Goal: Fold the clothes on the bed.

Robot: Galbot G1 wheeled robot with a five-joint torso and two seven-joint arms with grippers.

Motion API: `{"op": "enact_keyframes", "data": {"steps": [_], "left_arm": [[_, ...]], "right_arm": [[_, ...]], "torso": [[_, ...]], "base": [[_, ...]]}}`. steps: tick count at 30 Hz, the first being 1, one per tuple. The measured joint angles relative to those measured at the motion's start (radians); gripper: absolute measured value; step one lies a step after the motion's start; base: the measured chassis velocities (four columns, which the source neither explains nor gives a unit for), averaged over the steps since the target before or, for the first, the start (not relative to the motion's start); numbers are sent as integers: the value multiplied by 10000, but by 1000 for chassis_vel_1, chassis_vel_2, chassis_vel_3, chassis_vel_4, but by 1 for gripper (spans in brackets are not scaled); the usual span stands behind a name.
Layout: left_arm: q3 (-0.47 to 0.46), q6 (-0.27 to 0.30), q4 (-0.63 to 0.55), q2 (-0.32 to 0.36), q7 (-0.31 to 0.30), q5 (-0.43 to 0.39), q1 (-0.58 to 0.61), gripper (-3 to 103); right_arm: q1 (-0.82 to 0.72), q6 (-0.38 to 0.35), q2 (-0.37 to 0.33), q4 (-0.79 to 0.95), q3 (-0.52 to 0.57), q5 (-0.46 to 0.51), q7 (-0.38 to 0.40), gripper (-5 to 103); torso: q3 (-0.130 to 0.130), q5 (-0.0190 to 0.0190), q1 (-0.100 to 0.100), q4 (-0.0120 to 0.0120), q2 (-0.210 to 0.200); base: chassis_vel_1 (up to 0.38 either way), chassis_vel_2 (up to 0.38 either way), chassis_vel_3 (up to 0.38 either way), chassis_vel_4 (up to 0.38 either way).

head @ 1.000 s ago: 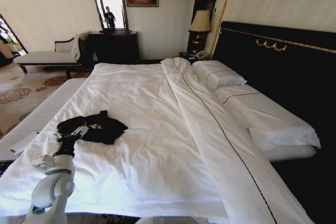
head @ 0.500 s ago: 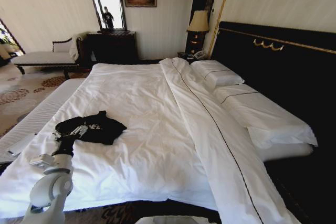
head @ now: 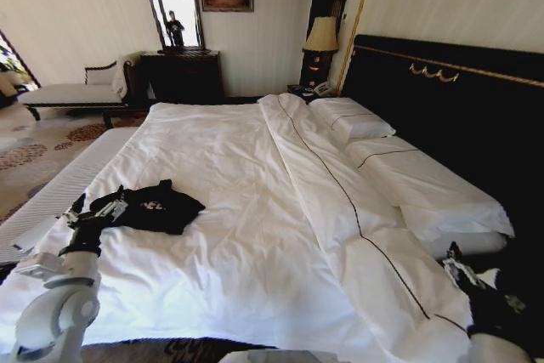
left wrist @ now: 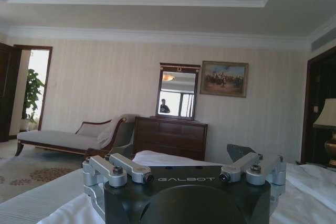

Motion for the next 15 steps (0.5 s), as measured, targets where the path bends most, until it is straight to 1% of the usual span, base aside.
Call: {"op": "enact_keyframes", "data": {"steps": [1, 2, 4, 5, 6, 8, 10, 11, 13, 14, 15], "left_arm": [[58, 151, -108, 172, -72, -136, -60, 100], [73, 265, -219, 337, -112, -246, -67, 100], [-45, 290, -309, 397, -116, -273, 47, 100], [-130, 291, -341, 402, -122, -278, 118, 100], [-262, 292, -402, 398, -136, -280, 234, 100], [-512, 292, -573, 289, -230, -281, 415, 100], [-542, 294, -615, 254, -268, -287, 439, 100], [-564, 306, -683, 199, -302, -305, 475, 100], [-588, 370, -877, 84, -409, -343, 593, 100], [-588, 370, -877, 84, -409, -343, 593, 100], [-616, 388, -961, 70, -433, -345, 662, 100]], "right_arm": [[94, -21, -10, 40, 62, -91, -164, 100], [179, -52, -27, 66, 124, -162, -226, 100], [255, -153, -94, 70, 128, -169, -99, 100], [268, -188, -113, 71, 116, -171, -19, 100], [268, -225, -136, 57, 59, -179, 98, 100], [284, -215, -218, -127, -22, -177, 189, 100], [327, -212, -277, -162, -21, -155, 202, 100], [417, -212, -398, -184, -17, -89, 209, 100], [759, -293, -1087, -186, 10, 226, 214, 100], [759, -293, -1087, -186, 10, 226, 214, 100], [948, -331, -1405, -207, 14, 369, 161, 100]], "torso": [[0, 2, 1, -3, 0], [0, 0, 1, -23, 0], [0, -1, 2, -26, 0], [0, -1, 1, -22, 0], [0, -1, 1, -10, 0], [-1, 1, -1, -6, 0], [-1, 1, 0, -9, 0], [-1, 1, -1, -14, 0], [-1, -2, 0, -11, 0], [-1, -2, 0, -11, 0], [0, -1, 0, -11, 0]], "base": [[0, 0, 0, 0], [0, 0, 0, 0], [0, 0, 0, 0], [0, 0, 0, 0], [0, 0, 0, 0], [0, 0, 0, 0], [0, 0, 0, 0], [0, 0, 0, 0], [0, 0, 0, 0], [0, 0, 0, 0], [0, 0, 0, 0]]}}
